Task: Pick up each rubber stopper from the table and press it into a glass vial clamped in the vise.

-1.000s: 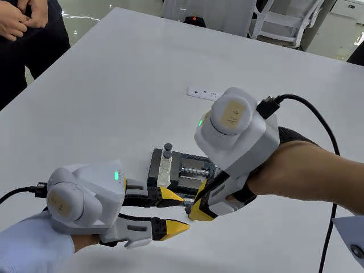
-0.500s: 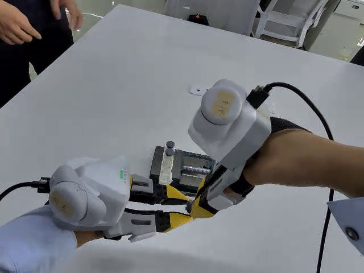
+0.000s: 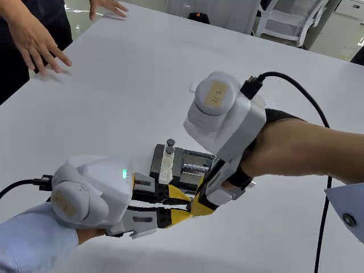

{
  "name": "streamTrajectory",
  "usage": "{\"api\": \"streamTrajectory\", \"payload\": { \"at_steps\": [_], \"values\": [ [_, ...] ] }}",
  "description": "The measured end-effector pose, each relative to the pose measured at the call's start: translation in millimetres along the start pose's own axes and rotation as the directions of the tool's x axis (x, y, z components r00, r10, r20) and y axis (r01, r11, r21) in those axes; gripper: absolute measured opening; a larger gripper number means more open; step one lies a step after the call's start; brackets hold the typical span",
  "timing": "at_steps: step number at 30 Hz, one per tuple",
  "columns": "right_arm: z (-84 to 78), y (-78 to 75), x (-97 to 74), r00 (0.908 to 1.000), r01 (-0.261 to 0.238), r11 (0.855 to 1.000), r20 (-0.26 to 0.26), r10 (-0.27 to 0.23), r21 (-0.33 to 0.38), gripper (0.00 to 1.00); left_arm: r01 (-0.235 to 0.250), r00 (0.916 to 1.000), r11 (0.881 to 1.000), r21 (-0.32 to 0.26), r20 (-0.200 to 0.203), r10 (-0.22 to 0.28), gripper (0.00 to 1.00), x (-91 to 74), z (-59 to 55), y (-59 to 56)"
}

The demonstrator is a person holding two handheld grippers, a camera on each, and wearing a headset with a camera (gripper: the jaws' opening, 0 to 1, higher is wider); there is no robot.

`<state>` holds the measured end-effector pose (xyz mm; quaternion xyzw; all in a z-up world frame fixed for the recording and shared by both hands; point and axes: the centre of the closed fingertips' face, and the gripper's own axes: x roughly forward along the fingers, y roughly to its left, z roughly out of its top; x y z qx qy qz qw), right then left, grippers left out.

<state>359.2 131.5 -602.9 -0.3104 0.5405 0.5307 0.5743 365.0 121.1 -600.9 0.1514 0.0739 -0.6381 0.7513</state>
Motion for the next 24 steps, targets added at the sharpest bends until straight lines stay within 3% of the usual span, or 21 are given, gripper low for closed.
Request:
{"api": "streamTrajectory", "payload": {
  "at_steps": [14, 24],
  "values": [
    [2.1, 2.8, -2.5, 0.9999, -0.007, 1.000, 0.015, 0.007, -0.013, 0.07, 0.000, 0.9995, 0.998, -0.067, 0.032, 0.002, 0.02, -1.3, 1.3, 0.7],
    [5.4, 1.3, -3.5, 0.9980, 0.049, 0.983, 0.047, -0.042, -0.175, 0.08, -0.008, 0.9988, 0.993, -0.120, 0.046, 0.014, 0.02, -4.4, 0.2, 4.6]
  ]
}}
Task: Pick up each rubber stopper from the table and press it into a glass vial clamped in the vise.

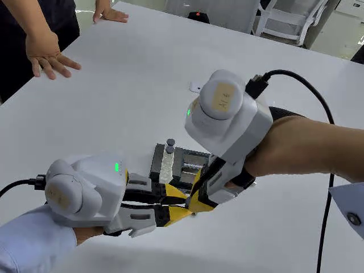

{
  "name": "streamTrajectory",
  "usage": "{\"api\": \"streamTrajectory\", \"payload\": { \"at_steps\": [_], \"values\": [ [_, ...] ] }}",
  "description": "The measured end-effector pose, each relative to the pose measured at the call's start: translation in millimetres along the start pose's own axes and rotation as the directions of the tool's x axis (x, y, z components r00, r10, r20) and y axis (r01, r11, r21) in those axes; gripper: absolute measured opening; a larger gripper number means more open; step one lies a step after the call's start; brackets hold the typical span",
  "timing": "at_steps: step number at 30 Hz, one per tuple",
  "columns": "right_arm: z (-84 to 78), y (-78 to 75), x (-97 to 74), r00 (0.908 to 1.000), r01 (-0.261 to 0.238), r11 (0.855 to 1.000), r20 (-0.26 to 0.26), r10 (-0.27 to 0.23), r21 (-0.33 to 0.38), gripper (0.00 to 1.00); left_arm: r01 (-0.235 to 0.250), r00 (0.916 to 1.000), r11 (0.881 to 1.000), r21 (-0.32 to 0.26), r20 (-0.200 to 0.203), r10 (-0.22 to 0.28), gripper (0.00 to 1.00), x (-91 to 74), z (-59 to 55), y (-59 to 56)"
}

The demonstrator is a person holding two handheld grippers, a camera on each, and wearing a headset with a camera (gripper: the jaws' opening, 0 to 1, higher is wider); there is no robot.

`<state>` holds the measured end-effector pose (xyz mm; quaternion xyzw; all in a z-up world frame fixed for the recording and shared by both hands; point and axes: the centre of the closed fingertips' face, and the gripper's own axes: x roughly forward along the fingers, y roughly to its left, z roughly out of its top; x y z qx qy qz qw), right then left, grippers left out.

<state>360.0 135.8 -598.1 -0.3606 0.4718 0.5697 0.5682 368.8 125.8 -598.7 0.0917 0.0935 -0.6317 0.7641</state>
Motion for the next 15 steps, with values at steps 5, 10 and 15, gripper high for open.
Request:
{"api": "streamTrajectory", "payload": {
  "at_steps": [5, 10, 15],
  "values": [
    [-0.1, -1.2, -0.5, 0.9998, 0.021, 0.999, 0.009, -0.020, -0.046, 0.10, -0.011, 0.9999, 1.000, -0.028, 0.009, 0.012, 0.02, -3.1, 0.9, 4.4],
    [1.9, -4.1, -2.0, 0.9986, 0.049, 0.996, 0.021, -0.048, -0.081, 0.10, -0.017, 0.9998, 0.999, -0.039, 0.002, 0.017, 0.02, -3.9, 0.0, 6.1],
    [5.7, -5.7, -2.9, 0.9978, 0.058, 0.996, 0.036, -0.056, -0.068, 0.10, -0.021, 0.9998, 0.999, -0.043, 0.002, 0.021, 0.02, -3.0, 1.0, 5.5]
  ]
}}
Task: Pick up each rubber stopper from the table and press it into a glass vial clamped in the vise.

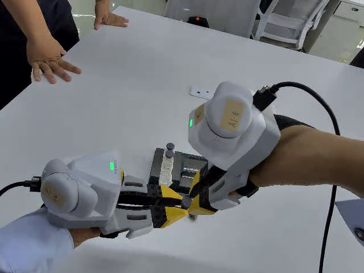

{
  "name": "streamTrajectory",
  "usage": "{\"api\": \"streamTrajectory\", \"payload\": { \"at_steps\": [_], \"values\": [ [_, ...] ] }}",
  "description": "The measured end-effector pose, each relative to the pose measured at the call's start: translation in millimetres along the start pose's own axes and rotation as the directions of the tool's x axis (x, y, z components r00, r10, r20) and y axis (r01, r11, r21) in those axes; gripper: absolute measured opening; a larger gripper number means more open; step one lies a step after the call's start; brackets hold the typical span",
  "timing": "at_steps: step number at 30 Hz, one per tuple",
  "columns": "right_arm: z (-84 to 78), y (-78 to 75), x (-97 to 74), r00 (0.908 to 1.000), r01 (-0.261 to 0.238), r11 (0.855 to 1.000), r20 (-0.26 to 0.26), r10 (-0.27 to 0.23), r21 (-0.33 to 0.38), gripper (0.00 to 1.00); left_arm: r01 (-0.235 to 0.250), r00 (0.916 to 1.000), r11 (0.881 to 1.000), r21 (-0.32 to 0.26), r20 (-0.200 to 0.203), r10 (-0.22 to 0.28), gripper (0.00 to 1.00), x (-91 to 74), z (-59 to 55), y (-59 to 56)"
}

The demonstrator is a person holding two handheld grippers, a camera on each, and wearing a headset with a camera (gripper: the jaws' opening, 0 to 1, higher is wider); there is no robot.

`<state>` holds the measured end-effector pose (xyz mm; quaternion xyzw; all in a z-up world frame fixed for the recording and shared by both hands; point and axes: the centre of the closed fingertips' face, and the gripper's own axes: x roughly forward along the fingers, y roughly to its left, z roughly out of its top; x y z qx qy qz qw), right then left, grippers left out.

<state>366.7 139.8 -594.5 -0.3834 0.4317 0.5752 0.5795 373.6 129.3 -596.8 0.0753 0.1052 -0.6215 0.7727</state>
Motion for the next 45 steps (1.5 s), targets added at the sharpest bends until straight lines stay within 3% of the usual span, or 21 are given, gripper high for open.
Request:
{"api": "streamTrajectory", "payload": {
  "at_steps": [23, 43, 45],
  "values": [
    [0.6, -1.5, 2.9, 0.9999, 0.009, 1.000, -0.010, -0.009, -0.009, 0.08, -0.008, 0.9995, 1.000, -0.029, -0.032, 0.007, 0.02, 2.1, -2.3, -0.7],
    [1.5, -3.3, 3.2, 0.9998, 0.010, 1.000, -0.017, -0.010, -0.007, 0.06, -0.024, 0.9995, 1.000, -0.001, -0.018, 0.024, 0.02, 1.0, -2.5, 2.0],
    [1.9, -4.2, 2.7, 0.9998, 0.012, 1.000, -0.016, -0.012, -0.010, 0.06, -0.035, 0.9990, 0.999, 0.002, -0.029, 0.035, 0.07, 0.4, -4.5, 4.2]
  ]
}}
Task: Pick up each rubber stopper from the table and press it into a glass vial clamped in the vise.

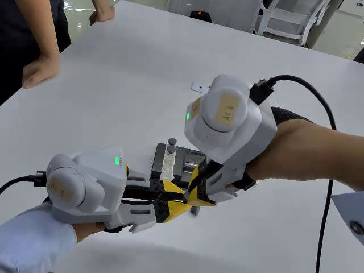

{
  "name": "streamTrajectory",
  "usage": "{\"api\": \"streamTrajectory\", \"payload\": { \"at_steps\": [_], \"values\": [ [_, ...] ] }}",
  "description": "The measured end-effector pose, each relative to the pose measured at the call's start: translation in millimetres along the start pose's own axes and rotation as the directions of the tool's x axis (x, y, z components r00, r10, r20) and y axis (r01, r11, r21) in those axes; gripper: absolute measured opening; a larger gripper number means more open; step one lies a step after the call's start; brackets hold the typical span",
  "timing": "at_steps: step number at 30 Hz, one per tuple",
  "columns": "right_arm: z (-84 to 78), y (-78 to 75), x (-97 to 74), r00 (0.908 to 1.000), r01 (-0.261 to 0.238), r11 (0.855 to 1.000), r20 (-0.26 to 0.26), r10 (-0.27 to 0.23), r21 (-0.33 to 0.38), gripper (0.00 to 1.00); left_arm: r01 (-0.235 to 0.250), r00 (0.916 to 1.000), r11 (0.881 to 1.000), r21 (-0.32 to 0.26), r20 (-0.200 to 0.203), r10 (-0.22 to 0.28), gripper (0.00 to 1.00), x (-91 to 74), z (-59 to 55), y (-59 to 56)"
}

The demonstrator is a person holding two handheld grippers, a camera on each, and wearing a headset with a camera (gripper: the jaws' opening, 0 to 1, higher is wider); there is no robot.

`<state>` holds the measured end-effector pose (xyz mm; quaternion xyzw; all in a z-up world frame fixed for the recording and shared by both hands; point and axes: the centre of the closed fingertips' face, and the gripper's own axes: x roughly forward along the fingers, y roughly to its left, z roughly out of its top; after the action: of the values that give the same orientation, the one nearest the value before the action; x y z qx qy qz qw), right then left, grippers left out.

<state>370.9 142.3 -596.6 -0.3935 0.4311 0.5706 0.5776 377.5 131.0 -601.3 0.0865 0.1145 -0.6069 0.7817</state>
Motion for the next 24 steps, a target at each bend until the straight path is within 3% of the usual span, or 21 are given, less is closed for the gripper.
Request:
{"api": "streamTrajectory", "payload": {
  "at_steps": [10, 24],
  "values": [
    [3.3, -20.7, 0.9, 0.9992, 0.038, 0.999, 0.013, -0.038, -0.003, 0.06, -0.050, 0.9986, 0.998, -0.037, -0.019, 0.050, 0.21, -8.5, -10.0, 13.9],
    [5.7, -65.0, 11.0, 0.9931, 0.114, 0.993, 0.025, -0.114, -0.001, 0.06, -0.147, 0.9890, 0.984, -0.096, -0.026, 0.146, 0.43, -23.5, -17.7, 37.7]
  ]
}}
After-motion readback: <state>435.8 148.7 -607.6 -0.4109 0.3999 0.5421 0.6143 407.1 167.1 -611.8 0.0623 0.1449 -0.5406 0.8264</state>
